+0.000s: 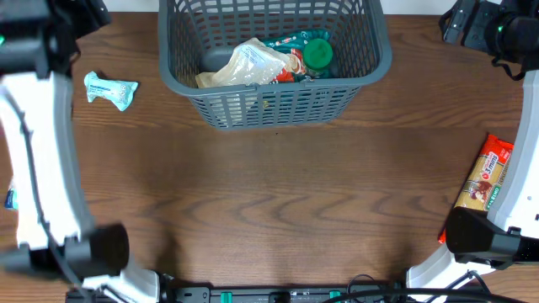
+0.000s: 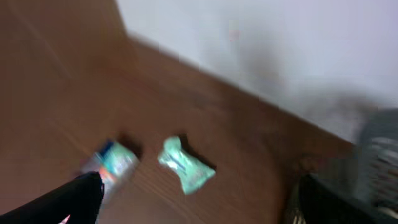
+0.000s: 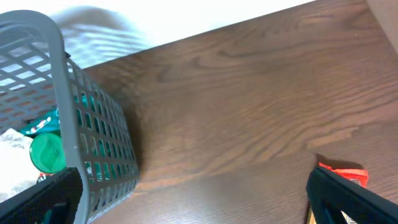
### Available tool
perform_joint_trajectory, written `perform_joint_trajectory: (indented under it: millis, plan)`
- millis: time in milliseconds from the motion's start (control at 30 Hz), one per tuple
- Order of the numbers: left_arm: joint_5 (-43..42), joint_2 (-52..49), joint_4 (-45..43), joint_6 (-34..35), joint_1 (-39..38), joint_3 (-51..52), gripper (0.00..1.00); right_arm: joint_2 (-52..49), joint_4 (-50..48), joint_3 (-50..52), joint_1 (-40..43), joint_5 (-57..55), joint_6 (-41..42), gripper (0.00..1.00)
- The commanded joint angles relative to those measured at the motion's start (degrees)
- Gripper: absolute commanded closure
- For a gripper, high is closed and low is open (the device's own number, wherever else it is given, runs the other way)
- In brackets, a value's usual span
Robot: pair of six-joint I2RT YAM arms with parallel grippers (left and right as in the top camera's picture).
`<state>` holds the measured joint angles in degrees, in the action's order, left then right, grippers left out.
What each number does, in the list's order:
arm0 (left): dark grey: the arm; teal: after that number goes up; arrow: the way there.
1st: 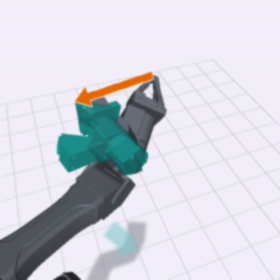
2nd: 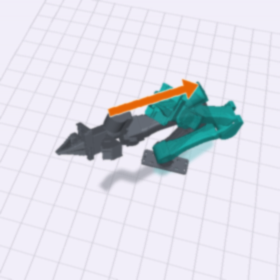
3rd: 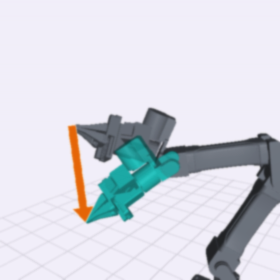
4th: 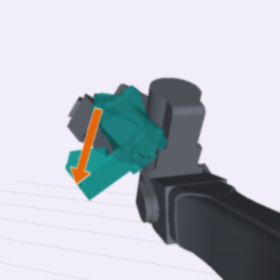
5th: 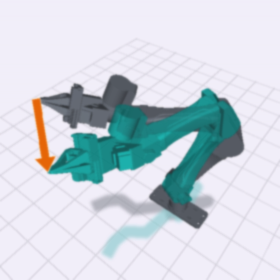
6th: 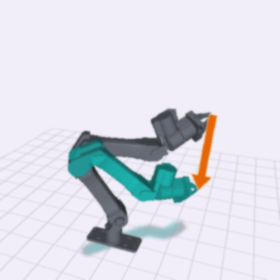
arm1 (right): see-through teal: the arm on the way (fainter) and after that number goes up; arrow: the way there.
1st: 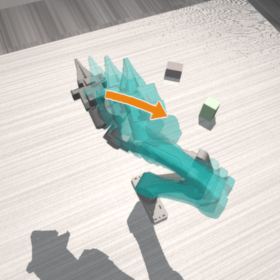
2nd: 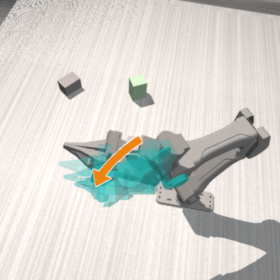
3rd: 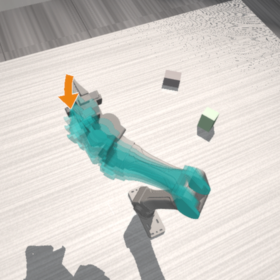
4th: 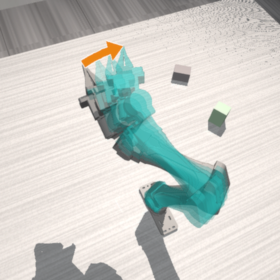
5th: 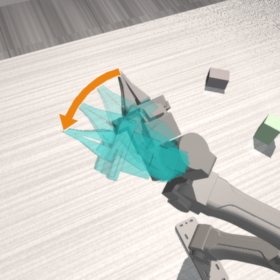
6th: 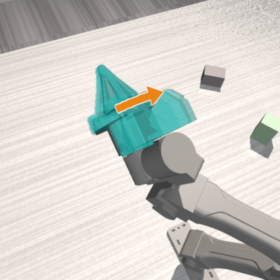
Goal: Pack container
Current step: 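Withdraw the left gripper from the basket toward the left side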
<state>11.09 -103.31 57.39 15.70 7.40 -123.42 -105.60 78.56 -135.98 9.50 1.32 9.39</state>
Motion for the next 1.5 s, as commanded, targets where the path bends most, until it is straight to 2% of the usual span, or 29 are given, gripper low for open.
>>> perform_joint_trajectory:
  millis: [0, 167, 267, 433, 600, 900, 1367, 1467]
  plan:
    - [-1.5, -5.4, 0.7, 13.0, 1.2, 0.4, 0.01, -0.5, -0.1, 0.3, -0.6, 0.6, -0.9, 0.01]
    - [-3.1, -13.8, 1.7, 25.4, 3.5, 0.4, 0.01, -0.5, -0.1, 0.3, -0.6, 0.6, -0.9, 0.01]
    - [-8.9, -18.4, 1.7, 28.0, 5.0, 0.4, 0.02, -0.5, -0.3, 0.3, -0.6, 0.6, -0.9, 0.01]
    - [-12.0, -24.9, 1.7, 27.4, 6.8, 0.4, 0.01, -0.5, -0.5, 0.3, -0.6, 0.6, -0.9, 0.01]
    - [-12.1, -29.7, 0.7, 24.8, 7.4, 0.5, 0.01, -0.5, -0.6, 0.3, -0.6, 0.6, -0.9, 0.01]
    - [-12.2, -37.4, -1.8, 24.8, 7.5, 0.5, 0.01, -0.5, 0.2, 0.3, -0.6, 0.6, -0.9, 0.01]
    - [-13.8, -40.6, -5.9, 29.6, 9.0, 0.5, 0.0, -0.5, 2.0, 0.3, -0.6, 0.6, -0.9, 0.01]
    - [-14.0, -40.6, -5.9, 29.6, 9.4, 0.5, 0.13, -0.5, 2.0, 0.3, -0.6, 0.6, -0.9, 0.01]
